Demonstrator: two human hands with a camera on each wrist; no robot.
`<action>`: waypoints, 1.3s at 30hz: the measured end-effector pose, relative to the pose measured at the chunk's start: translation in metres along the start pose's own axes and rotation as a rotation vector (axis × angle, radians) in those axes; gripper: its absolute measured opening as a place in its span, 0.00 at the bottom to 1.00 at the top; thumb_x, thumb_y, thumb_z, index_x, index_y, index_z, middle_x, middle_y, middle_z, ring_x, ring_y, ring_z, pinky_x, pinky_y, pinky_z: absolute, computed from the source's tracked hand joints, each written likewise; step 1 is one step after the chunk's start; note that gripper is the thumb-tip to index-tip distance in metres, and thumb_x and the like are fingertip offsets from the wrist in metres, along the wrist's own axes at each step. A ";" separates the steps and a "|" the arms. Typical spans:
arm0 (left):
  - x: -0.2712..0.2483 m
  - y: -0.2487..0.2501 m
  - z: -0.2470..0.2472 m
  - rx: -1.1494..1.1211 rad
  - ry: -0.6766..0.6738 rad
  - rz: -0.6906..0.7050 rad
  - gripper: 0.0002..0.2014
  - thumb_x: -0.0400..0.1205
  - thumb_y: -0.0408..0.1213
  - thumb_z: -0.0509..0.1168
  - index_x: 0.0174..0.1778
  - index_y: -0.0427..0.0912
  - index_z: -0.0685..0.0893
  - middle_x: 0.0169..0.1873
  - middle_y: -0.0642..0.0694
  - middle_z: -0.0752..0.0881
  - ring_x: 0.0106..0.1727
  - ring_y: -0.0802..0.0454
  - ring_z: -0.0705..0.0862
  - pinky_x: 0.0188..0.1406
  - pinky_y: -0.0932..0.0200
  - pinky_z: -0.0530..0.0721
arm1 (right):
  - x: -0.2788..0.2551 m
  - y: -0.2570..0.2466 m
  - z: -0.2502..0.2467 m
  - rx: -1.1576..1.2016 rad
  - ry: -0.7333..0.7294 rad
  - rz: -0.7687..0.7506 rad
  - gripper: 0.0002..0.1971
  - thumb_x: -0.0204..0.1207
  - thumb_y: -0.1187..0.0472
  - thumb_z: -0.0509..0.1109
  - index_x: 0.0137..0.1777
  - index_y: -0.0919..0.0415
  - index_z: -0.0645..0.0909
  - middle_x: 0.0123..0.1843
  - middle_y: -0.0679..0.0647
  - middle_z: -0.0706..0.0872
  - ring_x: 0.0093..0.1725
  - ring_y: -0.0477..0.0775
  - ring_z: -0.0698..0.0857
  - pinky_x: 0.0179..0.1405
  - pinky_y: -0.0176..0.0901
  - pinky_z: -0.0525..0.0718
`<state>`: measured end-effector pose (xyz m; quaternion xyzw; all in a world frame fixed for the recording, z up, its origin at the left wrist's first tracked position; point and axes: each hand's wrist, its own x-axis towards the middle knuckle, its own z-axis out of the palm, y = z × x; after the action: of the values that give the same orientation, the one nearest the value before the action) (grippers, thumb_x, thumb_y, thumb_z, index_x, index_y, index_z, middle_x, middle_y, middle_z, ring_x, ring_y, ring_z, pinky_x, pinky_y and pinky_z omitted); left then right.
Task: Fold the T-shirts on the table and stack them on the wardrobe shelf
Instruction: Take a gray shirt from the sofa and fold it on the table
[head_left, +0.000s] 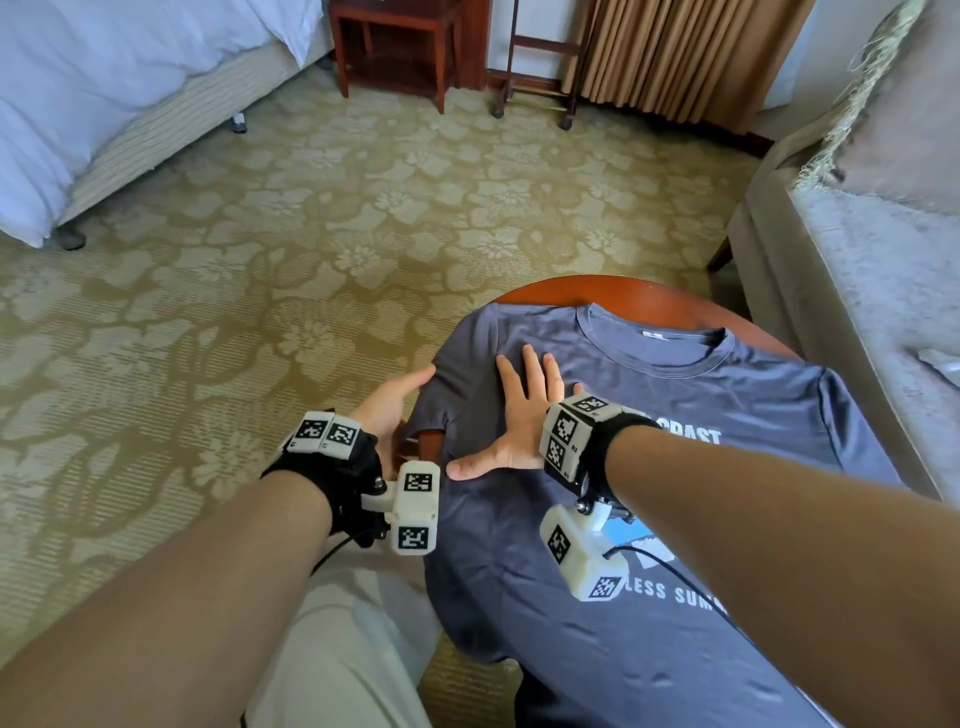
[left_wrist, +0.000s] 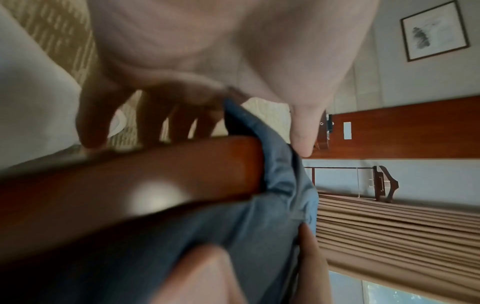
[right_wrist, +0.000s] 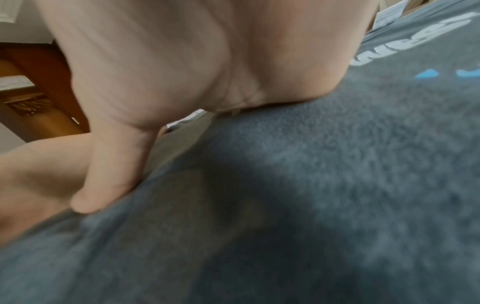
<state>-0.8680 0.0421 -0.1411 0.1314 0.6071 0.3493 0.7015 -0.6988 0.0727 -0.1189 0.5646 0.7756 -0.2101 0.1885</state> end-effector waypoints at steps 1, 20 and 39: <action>-0.002 -0.002 0.003 -0.028 -0.033 0.011 0.23 0.79 0.56 0.68 0.56 0.38 0.88 0.52 0.34 0.90 0.50 0.37 0.91 0.56 0.42 0.86 | 0.000 0.000 0.001 -0.004 0.005 0.001 0.76 0.45 0.17 0.70 0.83 0.47 0.27 0.83 0.53 0.23 0.81 0.61 0.25 0.77 0.74 0.36; -0.006 0.024 0.002 -0.223 0.198 0.409 0.11 0.81 0.30 0.68 0.59 0.33 0.84 0.55 0.33 0.88 0.54 0.36 0.88 0.56 0.39 0.86 | -0.001 0.000 -0.007 0.134 0.051 0.011 0.72 0.48 0.21 0.73 0.84 0.45 0.32 0.85 0.49 0.28 0.84 0.59 0.31 0.80 0.74 0.42; -0.044 0.032 0.106 0.376 0.275 0.723 0.10 0.71 0.23 0.76 0.36 0.45 0.89 0.40 0.52 0.89 0.43 0.57 0.87 0.47 0.64 0.84 | -0.047 0.105 -0.047 0.383 0.342 0.438 0.48 0.67 0.42 0.72 0.84 0.50 0.51 0.86 0.44 0.35 0.82 0.62 0.54 0.76 0.65 0.63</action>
<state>-0.7794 0.0620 -0.0641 0.4135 0.6631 0.4700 0.4104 -0.5874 0.0896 -0.0667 0.7702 0.6027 -0.2085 -0.0132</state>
